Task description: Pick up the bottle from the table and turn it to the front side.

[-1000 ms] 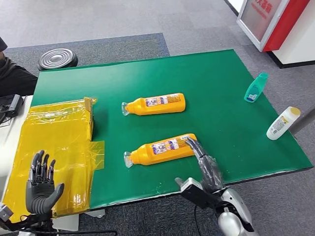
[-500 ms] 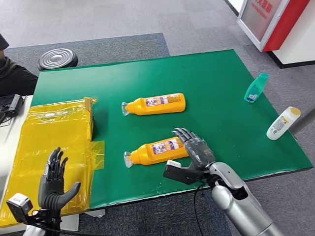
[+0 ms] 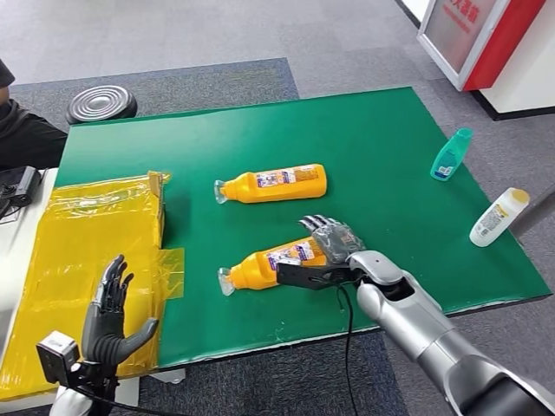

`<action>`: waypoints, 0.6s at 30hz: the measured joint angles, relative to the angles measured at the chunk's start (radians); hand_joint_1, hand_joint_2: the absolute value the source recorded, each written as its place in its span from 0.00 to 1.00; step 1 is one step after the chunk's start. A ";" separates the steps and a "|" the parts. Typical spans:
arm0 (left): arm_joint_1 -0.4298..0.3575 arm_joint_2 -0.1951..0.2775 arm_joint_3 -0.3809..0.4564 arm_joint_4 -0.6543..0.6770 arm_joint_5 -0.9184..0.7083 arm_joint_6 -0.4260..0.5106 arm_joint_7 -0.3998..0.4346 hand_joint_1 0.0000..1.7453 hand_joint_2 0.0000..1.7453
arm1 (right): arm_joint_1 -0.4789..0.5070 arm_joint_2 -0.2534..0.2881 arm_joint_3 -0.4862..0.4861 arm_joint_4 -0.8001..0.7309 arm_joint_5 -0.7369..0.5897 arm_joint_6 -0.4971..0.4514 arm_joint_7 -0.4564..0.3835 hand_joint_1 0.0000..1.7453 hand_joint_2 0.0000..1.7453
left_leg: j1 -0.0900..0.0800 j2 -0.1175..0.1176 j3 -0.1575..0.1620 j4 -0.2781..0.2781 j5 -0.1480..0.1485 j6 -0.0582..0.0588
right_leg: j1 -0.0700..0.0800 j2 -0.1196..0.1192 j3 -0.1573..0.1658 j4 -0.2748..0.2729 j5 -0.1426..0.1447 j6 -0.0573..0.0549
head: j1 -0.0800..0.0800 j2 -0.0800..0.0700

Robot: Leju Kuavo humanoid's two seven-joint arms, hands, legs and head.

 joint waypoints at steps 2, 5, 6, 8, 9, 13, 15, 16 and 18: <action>-0.005 0.000 -0.009 0.013 0.001 0.002 0.000 0.00 1.00 | -0.033 0.003 0.021 0.056 0.007 0.023 0.004 0.00 1.00 | 0.000 0.000 0.000 0.000 0.000 0.000 | 0.000 0.000 0.000 0.000 0.000 0.000 | 0.000 0.000; -0.011 0.004 -0.023 0.028 0.004 0.006 0.000 0.00 1.00 | -0.070 0.006 0.044 0.134 0.010 0.048 0.005 0.00 1.00 | 0.000 0.000 0.000 0.000 0.000 0.000 | 0.000 -0.001 0.000 0.000 0.000 0.000 | 0.000 0.000; -0.013 0.006 -0.027 0.031 0.006 0.008 0.000 0.00 1.00 | -0.079 0.006 0.049 0.155 0.010 0.054 0.005 0.00 1.00 | 0.000 -0.001 0.000 0.000 0.000 0.000 | 0.000 -0.001 0.000 0.000 0.000 0.000 | 0.000 0.000; -0.015 0.010 -0.033 0.037 0.008 0.009 0.000 0.00 1.00 | -0.097 0.006 0.058 0.189 0.009 0.065 0.003 0.00 1.00 | 0.000 -0.001 0.000 0.000 0.000 0.000 | 0.000 -0.001 0.000 0.000 0.000 0.000 | 0.000 0.000; -0.017 0.011 -0.035 0.040 0.009 0.010 0.000 0.00 1.00 | -0.105 0.006 0.061 0.201 0.008 0.068 0.002 0.00 1.00 | 0.000 -0.001 0.000 0.000 0.000 0.000 | 0.000 -0.001 0.000 0.000 0.000 0.000 | 0.000 0.000; -0.023 0.018 -0.046 0.049 0.015 0.014 0.000 0.00 1.00 | -0.128 0.007 0.071 0.239 0.000 0.090 -0.006 0.75 1.00 | 0.000 -0.001 0.000 0.000 0.000 0.000 | 0.000 -0.001 0.000 0.000 0.000 0.000 | 0.000 0.000; -0.026 0.023 -0.051 0.054 0.017 0.017 0.000 0.00 1.00 | -0.135 0.007 0.075 0.254 -0.009 0.098 -0.019 1.00 1.00 | 0.000 -0.001 0.000 0.000 0.001 0.000 | 0.000 -0.001 0.000 0.000 0.000 0.000 | 0.000 0.000; -0.027 0.025 -0.052 0.056 0.019 0.019 0.000 0.00 1.00 | -0.137 0.007 0.077 0.260 -0.014 0.097 -0.028 1.00 1.00 | 0.000 -0.001 0.000 0.000 0.001 0.000 | 0.000 -0.001 0.001 0.000 0.001 0.000 | 0.000 0.000; -0.027 0.029 -0.054 0.060 0.025 0.021 0.000 0.00 1.00 | -0.139 0.006 0.081 0.266 -0.023 0.084 -0.044 1.00 1.00 | 0.000 -0.001 0.000 0.000 0.001 0.000 | 0.000 -0.001 0.001 0.000 0.001 0.000 | 0.000 0.000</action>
